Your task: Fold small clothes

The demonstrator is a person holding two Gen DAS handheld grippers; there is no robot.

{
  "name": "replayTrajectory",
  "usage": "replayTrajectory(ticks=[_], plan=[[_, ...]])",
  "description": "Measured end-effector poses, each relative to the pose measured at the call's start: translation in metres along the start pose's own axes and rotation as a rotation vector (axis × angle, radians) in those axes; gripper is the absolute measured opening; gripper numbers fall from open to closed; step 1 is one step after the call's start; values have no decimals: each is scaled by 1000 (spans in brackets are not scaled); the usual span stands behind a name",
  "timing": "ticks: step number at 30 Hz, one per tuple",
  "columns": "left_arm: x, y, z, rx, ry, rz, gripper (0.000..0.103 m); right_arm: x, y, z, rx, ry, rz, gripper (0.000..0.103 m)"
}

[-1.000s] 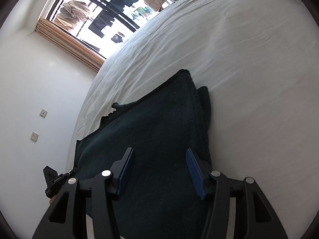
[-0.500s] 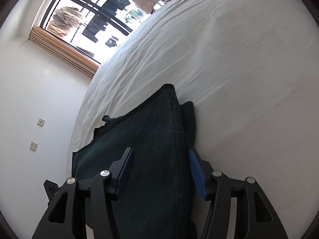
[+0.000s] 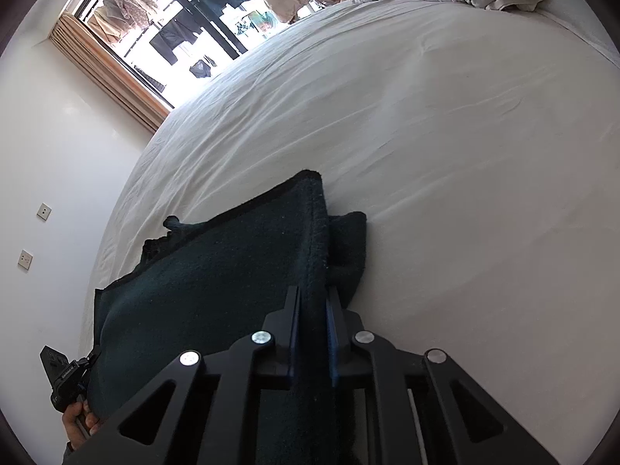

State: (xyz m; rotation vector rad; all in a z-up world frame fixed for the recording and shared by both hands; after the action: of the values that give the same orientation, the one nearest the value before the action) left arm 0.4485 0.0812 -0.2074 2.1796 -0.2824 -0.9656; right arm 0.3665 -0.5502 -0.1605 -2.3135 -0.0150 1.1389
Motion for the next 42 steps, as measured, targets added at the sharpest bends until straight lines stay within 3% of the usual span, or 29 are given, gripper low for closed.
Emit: replayTrajectory(ticks=[4,11,15,18,20,22,26,30,32,34,36,38,40,42], plan=[[2,-2,-1,-5,-8,5,6,6,7,-1,33,12,-8,12],[3,-3,0,-1,3,-9,6,13,1,-9,-21,20,33,11],[0,-5,1,-30,1,50,7,11,8,-6,-8,45,-17,10],[-12,-6,-2,-64,15,85,7,-1,13,-7,31,58,-58,23],[-27,-7,-8,-62,56,52,7,-21,20,-11,45,111,-8,52],[-45,-3,-15,-46,101,38,7,-44,21,-16,58,174,-17,53],[-68,39,-21,109,130,3,7,-78,-5,-6,55,185,-152,53],[-49,98,5,317,41,-37,7,-81,-60,37,1,103,-308,53],[-27,108,28,394,-23,-101,7,-66,-83,68,-53,23,-323,53],[-8,94,50,398,-87,-170,7,-48,-94,94,-110,-44,-309,53],[-3,76,65,369,-107,-188,7,-35,-87,107,-123,-71,-270,50],[-11,68,70,359,-84,-162,7,-32,-71,107,-102,-59,-272,27],[-17,61,73,330,-88,-142,7,-33,-49,100,-47,-42,-261,12],[-20,57,79,316,-101,-129,7,-38,-29,89,-15,8,-220,11]])
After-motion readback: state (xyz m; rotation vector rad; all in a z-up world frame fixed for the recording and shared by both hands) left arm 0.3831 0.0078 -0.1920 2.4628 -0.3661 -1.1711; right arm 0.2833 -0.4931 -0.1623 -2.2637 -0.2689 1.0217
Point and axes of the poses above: each gripper's, at about its wrist camera, not at the fingertips, and x roughly the way its jaws point, y to its right, z to its underside, the point moved 7 cm from there along x, roughly the way its jaws point, and after that the axes turned 3 degrees about y, right-handed, at the moved point
